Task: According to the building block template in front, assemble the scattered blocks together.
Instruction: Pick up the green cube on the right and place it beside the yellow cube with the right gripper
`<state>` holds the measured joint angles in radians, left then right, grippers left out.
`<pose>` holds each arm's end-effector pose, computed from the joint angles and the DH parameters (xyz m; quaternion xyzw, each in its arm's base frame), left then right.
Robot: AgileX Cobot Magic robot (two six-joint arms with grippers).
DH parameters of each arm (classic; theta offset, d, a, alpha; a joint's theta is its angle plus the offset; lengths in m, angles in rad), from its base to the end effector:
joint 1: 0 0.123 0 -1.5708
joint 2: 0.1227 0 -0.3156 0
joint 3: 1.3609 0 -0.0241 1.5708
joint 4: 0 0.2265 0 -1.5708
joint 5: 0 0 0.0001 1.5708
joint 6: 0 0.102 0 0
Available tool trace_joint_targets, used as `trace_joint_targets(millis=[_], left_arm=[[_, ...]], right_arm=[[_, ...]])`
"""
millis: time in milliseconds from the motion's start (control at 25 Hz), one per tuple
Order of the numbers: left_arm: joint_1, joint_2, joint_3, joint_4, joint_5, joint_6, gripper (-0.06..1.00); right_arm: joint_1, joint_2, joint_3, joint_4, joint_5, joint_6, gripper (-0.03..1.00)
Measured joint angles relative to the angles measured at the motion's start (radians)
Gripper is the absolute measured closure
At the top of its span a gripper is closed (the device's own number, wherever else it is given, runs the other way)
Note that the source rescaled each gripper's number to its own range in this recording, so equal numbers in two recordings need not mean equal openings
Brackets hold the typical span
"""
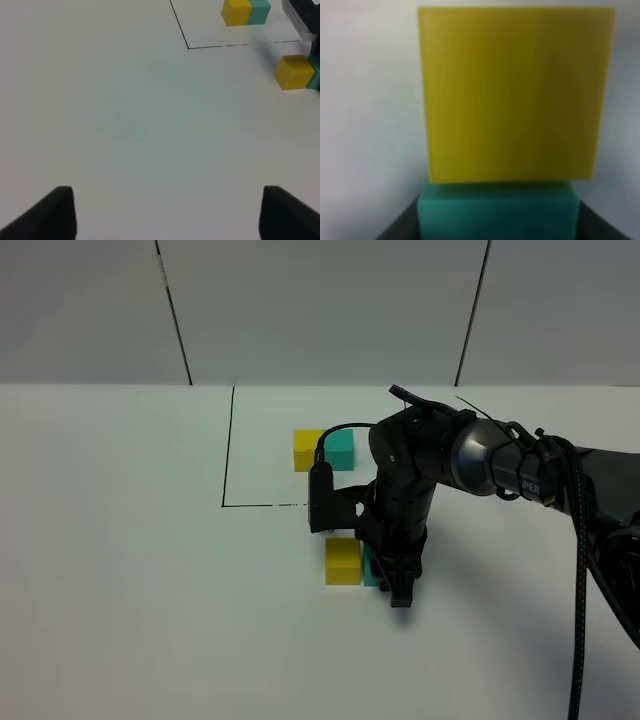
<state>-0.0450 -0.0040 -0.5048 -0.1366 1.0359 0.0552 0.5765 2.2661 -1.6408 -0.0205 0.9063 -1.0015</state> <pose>-0.0482 -0.0098 0.2646 0.0443 0.8412 -0.0655 0.5349 0.3781 0.2439 0.1422 -0.7123 0.6990 -0.0216 0.0599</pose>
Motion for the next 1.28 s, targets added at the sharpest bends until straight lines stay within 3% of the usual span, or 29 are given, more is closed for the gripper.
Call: trace_joint_targets(millis=[1280], left_arm=[[0.0, 0.0, 0.0, 0.0, 0.0, 0.0, 0.29]], right_arm=[[0.0, 0.001, 0.0, 0.02, -0.033, -0.041, 0.96]])
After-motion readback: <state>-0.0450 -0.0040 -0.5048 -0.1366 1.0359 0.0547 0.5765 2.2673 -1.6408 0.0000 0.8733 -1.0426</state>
